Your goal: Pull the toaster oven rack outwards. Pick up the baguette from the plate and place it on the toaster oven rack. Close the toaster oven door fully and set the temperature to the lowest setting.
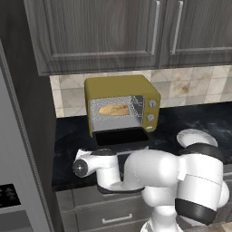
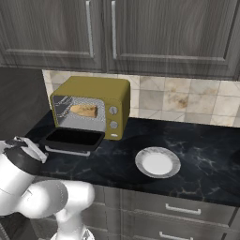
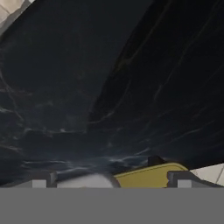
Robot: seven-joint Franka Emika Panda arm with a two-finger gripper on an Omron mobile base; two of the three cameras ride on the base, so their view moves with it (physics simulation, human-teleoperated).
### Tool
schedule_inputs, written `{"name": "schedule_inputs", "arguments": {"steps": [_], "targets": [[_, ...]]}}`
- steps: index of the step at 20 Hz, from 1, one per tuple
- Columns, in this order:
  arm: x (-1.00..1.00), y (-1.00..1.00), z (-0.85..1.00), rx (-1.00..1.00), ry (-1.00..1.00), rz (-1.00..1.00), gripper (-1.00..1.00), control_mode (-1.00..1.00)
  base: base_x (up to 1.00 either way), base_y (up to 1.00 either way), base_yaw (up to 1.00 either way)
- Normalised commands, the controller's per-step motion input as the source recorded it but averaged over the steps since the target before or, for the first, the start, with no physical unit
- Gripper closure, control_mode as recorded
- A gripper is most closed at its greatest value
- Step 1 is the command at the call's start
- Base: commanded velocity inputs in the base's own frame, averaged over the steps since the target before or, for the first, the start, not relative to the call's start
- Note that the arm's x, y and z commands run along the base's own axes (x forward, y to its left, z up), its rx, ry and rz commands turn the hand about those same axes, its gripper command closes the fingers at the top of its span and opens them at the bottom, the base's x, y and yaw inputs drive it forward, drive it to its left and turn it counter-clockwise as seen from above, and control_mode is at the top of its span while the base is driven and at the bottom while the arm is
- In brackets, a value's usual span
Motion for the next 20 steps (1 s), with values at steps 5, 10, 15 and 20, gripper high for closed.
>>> {"name": "schedule_inputs", "arguments": {"steps": [5, 10, 15, 20], "targets": [[0.11, 0.0, -0.11, -0.02, 0.0, -0.12, -1.0, -1.0, 0.0, 0.0, 0.0], [0.16, 0.0, -0.22, -0.07, 0.0, -0.11, -1.0, -1.0, 0.0, 0.0, 0.0], [0.28, 0.0, -0.3, -0.08, 0.0, -0.04, -1.0, -1.0, 0.0, 0.0, 0.0], [0.32, 0.0, -0.32, -0.09, 0.0, -0.01, -1.0, -1.0, 0.0, 0.0, 0.0]]}}
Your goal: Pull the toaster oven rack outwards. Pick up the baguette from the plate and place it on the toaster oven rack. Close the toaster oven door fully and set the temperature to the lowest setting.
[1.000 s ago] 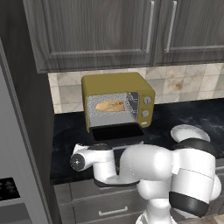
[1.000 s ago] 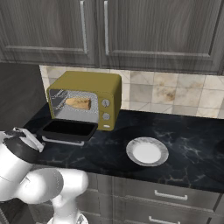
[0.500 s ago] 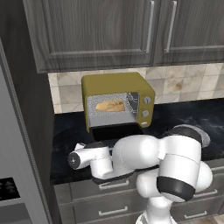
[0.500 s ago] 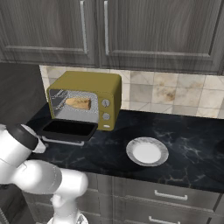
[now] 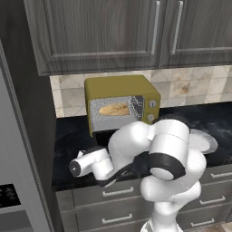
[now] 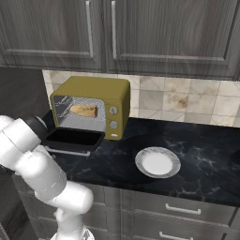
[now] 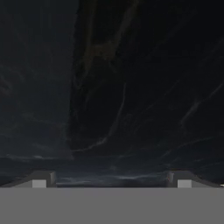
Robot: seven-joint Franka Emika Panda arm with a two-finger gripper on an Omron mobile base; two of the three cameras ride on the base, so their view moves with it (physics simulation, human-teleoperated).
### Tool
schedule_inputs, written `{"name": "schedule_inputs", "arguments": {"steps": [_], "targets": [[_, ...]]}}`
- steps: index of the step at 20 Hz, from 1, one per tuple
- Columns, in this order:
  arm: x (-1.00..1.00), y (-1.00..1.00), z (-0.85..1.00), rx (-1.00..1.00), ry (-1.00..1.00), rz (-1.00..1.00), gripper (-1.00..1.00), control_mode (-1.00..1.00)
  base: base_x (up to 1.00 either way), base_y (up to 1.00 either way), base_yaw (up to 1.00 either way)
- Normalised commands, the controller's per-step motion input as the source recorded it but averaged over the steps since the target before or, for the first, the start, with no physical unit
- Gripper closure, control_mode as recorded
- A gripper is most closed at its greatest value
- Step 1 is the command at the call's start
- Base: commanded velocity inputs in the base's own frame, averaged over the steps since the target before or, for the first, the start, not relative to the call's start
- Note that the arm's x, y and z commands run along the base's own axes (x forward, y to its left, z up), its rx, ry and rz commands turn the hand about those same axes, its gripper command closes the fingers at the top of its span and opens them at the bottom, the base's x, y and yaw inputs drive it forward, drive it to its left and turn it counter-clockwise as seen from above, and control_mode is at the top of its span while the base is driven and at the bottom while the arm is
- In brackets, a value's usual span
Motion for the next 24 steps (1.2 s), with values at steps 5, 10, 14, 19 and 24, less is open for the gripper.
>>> {"name": "schedule_inputs", "arguments": {"steps": [5, 10, 14, 19, 24], "targets": [[0.34, -0.01, -0.19, -0.07, 0.0, 0.0, -1.0, -1.0, 0.0, 0.0, 0.0], [0.43, -0.23, 0.0, -0.06, 0.01, 0.0, -1.0, -1.0, 0.0, 0.0, 0.0], [0.56, -0.34, 0.01, -0.02, 0.0, 0.0, -1.0, -1.0, 0.0, 0.0, 0.0], [0.69, -0.4, 0.1, 0.0, 0.0, 0.01, -1.0, -1.0, 0.0, 0.0, 0.0], [0.58, -0.6, 0.52, 0.0, 0.0, 0.05, -1.0, -1.0, 0.0, 0.0, 0.0]]}}
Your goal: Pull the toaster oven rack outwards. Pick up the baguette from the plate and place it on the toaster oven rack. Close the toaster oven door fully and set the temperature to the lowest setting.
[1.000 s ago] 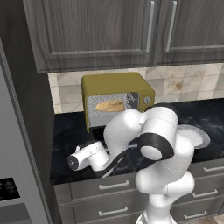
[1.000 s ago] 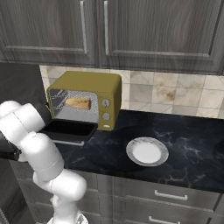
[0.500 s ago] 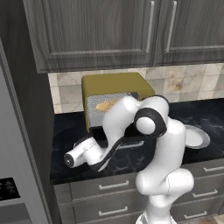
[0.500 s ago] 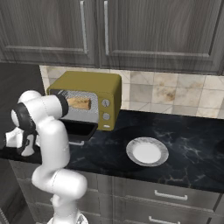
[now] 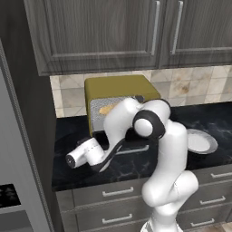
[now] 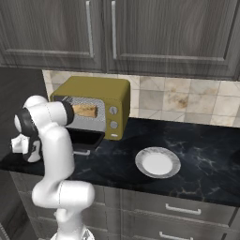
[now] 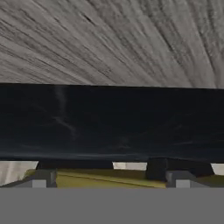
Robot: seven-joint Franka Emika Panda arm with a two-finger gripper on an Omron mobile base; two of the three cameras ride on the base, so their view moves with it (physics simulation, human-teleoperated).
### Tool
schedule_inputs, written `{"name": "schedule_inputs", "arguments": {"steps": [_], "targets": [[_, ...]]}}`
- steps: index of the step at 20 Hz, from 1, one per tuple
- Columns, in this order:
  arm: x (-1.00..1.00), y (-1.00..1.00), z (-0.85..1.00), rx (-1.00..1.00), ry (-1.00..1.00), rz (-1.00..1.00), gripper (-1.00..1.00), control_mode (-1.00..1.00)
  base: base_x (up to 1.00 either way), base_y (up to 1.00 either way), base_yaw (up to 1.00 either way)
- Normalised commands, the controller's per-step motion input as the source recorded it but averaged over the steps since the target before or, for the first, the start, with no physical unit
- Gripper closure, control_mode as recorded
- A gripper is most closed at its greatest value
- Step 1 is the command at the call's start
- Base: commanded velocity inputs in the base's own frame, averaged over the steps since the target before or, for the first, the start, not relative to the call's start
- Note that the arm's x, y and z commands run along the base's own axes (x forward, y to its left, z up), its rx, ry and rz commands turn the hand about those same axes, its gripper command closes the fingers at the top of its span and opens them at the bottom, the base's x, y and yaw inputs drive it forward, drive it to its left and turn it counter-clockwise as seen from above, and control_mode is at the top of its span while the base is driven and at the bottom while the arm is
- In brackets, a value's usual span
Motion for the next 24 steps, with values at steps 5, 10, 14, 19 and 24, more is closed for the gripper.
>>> {"name": "schedule_inputs", "arguments": {"steps": [5, 10, 14, 19, 24], "targets": [[0.28, -0.57, 1.0, 0.0, 0.0, 0.04, -1.0, -1.0, 0.0, 0.0, 0.0], [0.28, -0.39, 1.0, -0.04, 0.0, 0.09, -1.0, -1.0, 0.0, 0.0, 0.0], [0.32, -0.36, 1.0, -0.12, 0.01, 0.22, -1.0, -1.0, 0.0, 0.0, 0.0], [0.54, -0.09, 1.0, -0.2, 0.1, 0.26, -1.0, -1.0, 0.0, 0.0, 0.0], [0.86, 0.03, 1.0, -0.26, 0.08, 0.13, -1.0, -1.0, 0.0, 0.0, 0.0]]}}
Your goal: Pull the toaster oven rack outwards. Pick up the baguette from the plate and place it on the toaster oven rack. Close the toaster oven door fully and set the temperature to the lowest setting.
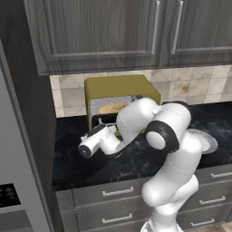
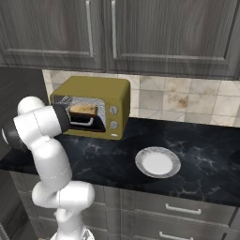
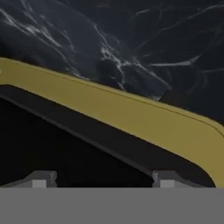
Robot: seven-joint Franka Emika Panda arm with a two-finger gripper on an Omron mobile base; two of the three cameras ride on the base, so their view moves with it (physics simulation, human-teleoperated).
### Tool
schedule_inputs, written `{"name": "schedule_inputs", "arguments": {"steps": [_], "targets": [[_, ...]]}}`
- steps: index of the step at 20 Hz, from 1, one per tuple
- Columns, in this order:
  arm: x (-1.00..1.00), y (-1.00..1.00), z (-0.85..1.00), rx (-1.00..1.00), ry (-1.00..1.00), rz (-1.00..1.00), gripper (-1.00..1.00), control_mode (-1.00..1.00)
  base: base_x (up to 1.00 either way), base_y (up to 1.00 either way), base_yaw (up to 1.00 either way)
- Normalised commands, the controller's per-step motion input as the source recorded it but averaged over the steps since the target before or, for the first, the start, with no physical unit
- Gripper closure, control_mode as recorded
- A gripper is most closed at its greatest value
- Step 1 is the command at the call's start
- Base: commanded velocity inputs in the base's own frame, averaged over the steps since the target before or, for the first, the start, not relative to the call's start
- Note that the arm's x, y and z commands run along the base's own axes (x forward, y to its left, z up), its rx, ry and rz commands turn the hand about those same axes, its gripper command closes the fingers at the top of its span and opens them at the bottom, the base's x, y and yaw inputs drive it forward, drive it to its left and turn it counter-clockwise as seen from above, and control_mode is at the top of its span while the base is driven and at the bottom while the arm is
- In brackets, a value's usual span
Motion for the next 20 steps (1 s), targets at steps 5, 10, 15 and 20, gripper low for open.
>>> {"name": "schedule_inputs", "arguments": {"steps": [5, 10, 15, 20], "targets": [[1.0, 0.11, 1.0, -0.29, 0.0, 0.12, -1.0, -1.0, 0.0, 0.0, 0.0], [1.0, 0.2, 1.0, -0.32, 0.0, 0.09, -1.0, -1.0, 0.0, 0.0, 0.0], [0.98, 0.05, 1.0, -0.29, 0.01, 0.14, -1.0, -1.0, 0.0, 0.0, 0.0], [0.46, 0.0, 1.0, -0.26, 0.01, 0.3, -1.0, -1.0, 0.0, 0.0, 0.0]]}}
